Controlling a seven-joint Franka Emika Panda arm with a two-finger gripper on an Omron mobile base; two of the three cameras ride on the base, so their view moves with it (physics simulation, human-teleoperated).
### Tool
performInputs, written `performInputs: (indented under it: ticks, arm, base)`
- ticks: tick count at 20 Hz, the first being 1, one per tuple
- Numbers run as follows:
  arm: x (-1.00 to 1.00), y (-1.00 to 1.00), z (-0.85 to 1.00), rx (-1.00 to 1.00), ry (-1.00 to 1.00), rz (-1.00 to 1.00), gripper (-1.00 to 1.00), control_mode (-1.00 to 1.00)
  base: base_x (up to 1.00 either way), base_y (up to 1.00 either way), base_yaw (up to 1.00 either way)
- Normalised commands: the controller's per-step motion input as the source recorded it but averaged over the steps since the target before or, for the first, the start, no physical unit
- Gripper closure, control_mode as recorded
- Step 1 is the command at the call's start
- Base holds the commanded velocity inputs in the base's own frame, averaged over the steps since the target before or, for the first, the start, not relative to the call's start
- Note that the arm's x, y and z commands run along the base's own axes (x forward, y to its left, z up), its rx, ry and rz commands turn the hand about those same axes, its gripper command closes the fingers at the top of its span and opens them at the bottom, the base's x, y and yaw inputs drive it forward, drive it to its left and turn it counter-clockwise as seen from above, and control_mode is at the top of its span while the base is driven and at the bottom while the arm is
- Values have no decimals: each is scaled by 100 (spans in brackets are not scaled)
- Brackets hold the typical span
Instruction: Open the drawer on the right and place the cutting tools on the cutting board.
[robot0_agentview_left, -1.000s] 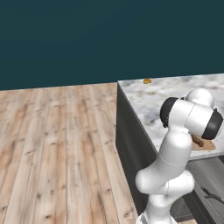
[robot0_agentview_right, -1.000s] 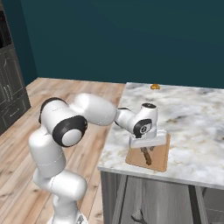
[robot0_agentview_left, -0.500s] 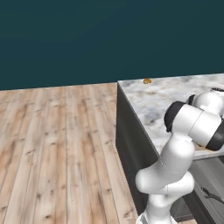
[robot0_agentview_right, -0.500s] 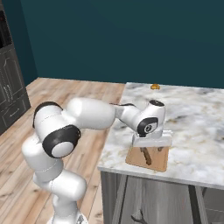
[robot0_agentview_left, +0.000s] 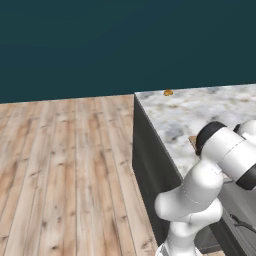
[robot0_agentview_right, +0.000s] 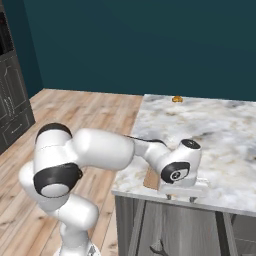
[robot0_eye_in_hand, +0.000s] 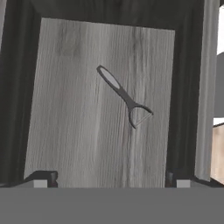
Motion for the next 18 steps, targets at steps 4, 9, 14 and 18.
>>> performInputs:
  ticks: [4,9,14,18]
  arm:
    - [-9,-4,0,0,-1,0,-100,-100]
    - [-2,0,-47,-5,0,0,-100,-100]
    - [-7,0,-65,-8,0,1,-100,-100]
    - [-12,-10,-54,-6,0,4,-100,-100]
  base:
    - [0,0,0]
    - [0,0,0]
    - [0,0,0]
    - [0,0,0]
